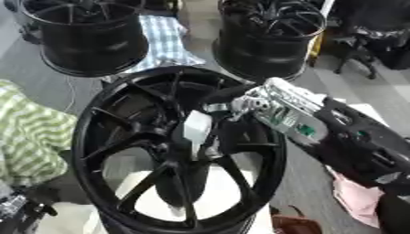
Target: Pull the pin out of the wheel hub.
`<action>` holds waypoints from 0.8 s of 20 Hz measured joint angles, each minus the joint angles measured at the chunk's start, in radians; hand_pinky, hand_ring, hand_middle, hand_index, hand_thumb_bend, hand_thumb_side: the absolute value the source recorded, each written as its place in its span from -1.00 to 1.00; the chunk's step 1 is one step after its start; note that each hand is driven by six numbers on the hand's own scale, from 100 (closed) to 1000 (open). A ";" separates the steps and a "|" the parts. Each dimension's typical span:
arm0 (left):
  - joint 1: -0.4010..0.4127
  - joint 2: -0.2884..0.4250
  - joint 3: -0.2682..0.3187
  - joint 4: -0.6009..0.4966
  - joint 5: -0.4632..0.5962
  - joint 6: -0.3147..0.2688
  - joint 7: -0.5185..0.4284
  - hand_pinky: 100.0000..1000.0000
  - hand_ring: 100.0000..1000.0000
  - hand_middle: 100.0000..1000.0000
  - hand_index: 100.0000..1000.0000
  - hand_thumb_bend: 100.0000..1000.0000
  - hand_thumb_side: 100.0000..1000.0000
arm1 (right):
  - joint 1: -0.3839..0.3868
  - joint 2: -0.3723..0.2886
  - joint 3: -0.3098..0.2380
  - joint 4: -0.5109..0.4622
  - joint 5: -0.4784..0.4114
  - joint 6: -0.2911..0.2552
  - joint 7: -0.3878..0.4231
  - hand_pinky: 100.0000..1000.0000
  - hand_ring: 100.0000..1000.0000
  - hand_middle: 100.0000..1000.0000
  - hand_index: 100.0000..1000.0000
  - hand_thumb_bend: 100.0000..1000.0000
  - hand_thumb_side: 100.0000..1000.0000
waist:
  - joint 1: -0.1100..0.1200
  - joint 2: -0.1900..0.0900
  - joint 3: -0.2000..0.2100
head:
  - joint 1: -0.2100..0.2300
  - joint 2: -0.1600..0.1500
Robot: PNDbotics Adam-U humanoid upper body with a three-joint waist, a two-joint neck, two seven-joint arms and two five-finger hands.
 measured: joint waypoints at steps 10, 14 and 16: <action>0.000 0.000 0.000 0.000 0.000 -0.003 0.003 0.10 -1.00 0.07 0.42 -1.00 0.82 | 0.007 -0.001 -0.021 -0.047 -0.116 0.051 -0.051 -0.07 0.06 0.20 0.43 -0.98 -0.66 | 0.000 0.000 -0.003 | 0.003 0.000; 0.000 0.000 0.000 0.000 0.000 -0.003 0.003 0.10 -1.00 0.07 0.42 -1.00 0.82 | 0.008 -0.002 -0.021 -0.053 -0.130 0.061 -0.061 -0.38 -0.17 -0.04 0.20 -1.00 -0.98 | 0.000 0.001 -0.003 | 0.003 0.000; 0.000 0.000 0.000 0.000 0.000 -0.003 0.003 0.10 -1.00 0.07 0.42 -1.00 0.82 | 0.010 -0.005 -0.022 -0.057 -0.132 0.069 -0.069 -0.50 -0.27 -0.13 0.11 -1.00 -1.00 | 0.000 0.001 -0.003 | 0.003 0.000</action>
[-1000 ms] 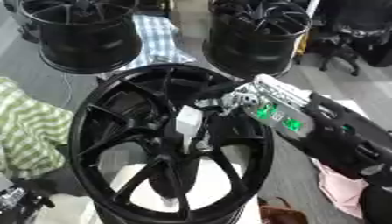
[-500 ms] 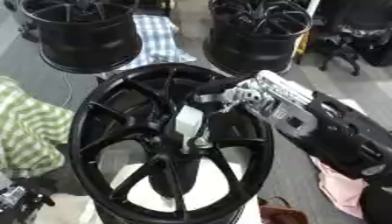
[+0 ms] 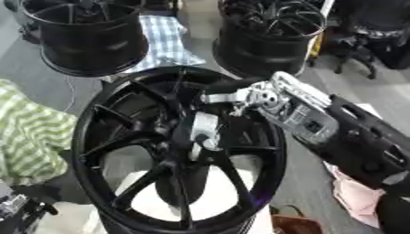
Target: Pull the pin out of the wheel hub.
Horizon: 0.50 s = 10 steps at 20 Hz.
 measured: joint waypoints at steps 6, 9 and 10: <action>0.000 0.000 0.000 0.000 0.000 0.000 0.000 0.10 -1.00 0.07 0.42 -1.00 0.83 | 0.003 -0.044 -0.028 -0.056 -0.029 0.032 -0.037 -0.60 -0.35 -0.22 0.01 -1.00 -1.00 | -0.002 0.003 -0.004 | 0.002 -0.001; 0.000 0.000 0.000 0.001 0.000 0.000 0.000 0.10 -1.00 0.08 0.42 -1.00 0.84 | -0.008 -0.087 -0.071 -0.112 -0.056 0.047 -0.054 -0.61 -0.36 -0.24 0.00 -1.00 -1.00 | -0.002 0.003 -0.007 | 0.004 -0.002; 0.000 0.000 0.000 0.001 0.000 0.000 0.000 0.10 -1.00 0.08 0.42 -1.00 0.84 | -0.012 -0.100 -0.083 -0.128 -0.066 0.052 -0.059 -0.61 -0.36 -0.24 -0.01 -1.00 -1.00 | -0.002 0.003 -0.007 | 0.004 -0.002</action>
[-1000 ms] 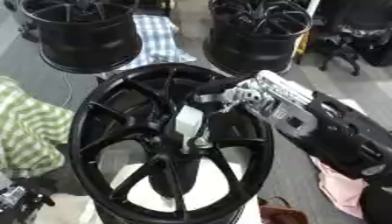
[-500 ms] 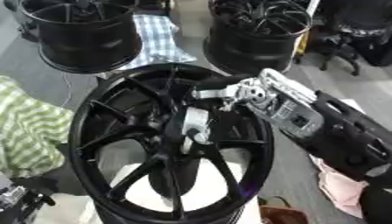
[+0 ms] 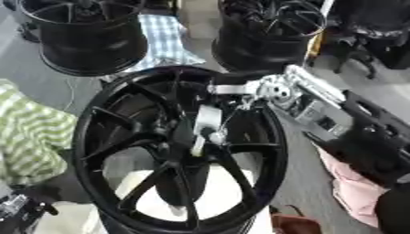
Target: Pull the pin out of the wheel hub.
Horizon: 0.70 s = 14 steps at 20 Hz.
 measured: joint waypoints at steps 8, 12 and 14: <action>0.008 0.001 0.001 0.006 -0.007 0.001 -0.001 0.10 -1.00 0.08 0.42 -1.00 0.84 | -0.016 -0.122 -0.126 -0.064 -0.103 -0.024 -0.066 -0.59 -0.36 -0.25 -0.01 -1.00 -1.00 | -0.012 -0.007 -0.026 | 0.017 0.001; 0.022 0.006 0.020 0.011 -0.007 0.004 -0.004 0.10 -1.00 0.08 0.42 -1.00 0.84 | 0.049 -0.211 -0.218 -0.069 -0.161 -0.073 -0.116 -0.54 -0.32 -0.23 0.01 -1.00 -1.00 | -0.018 -0.014 -0.073 | 0.055 0.002; 0.029 0.014 0.038 0.011 -0.006 0.006 -0.006 0.10 -1.00 0.08 0.42 -1.00 0.84 | 0.094 -0.257 -0.265 -0.069 -0.188 -0.100 -0.143 -0.49 -0.29 -0.22 0.03 -1.00 -1.00 | -0.018 -0.014 -0.107 | 0.082 0.002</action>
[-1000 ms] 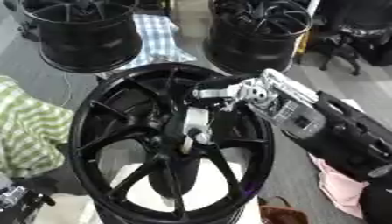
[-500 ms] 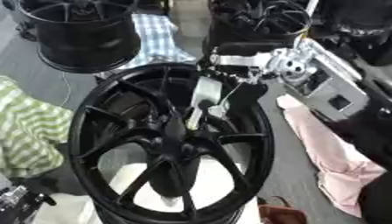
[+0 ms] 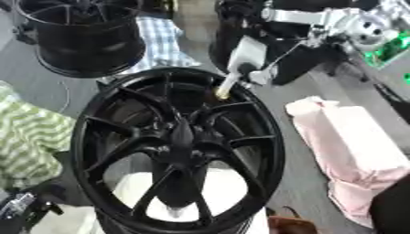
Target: Pull the pin out of the wheel hub.
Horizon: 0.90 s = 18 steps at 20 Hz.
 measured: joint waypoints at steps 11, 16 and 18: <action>0.031 0.027 0.051 -0.025 0.017 0.004 -0.004 0.09 -1.00 0.08 0.42 -1.00 0.83 | 0.969 0.606 -0.403 0.002 0.107 -0.066 -0.787 0.44 0.43 0.53 0.73 -0.74 -0.61 | 0.008 0.006 -0.021 | 0.021 -0.006; 0.059 0.033 0.067 -0.024 0.024 0.000 0.000 0.09 -1.00 0.08 0.42 -1.00 0.83 | 0.942 0.839 -0.406 0.058 0.138 0.133 -1.058 0.44 0.45 0.56 0.71 -0.70 -0.51 | 0.013 -0.011 -0.042 | 0.037 0.016; 0.059 0.033 0.067 -0.024 0.024 -0.002 0.002 0.09 -1.00 0.08 0.42 -1.00 0.83 | 0.911 0.861 -0.381 0.090 0.121 0.138 -1.115 0.45 0.48 0.59 0.71 -0.57 -0.38 | 0.014 -0.011 -0.042 | 0.036 0.020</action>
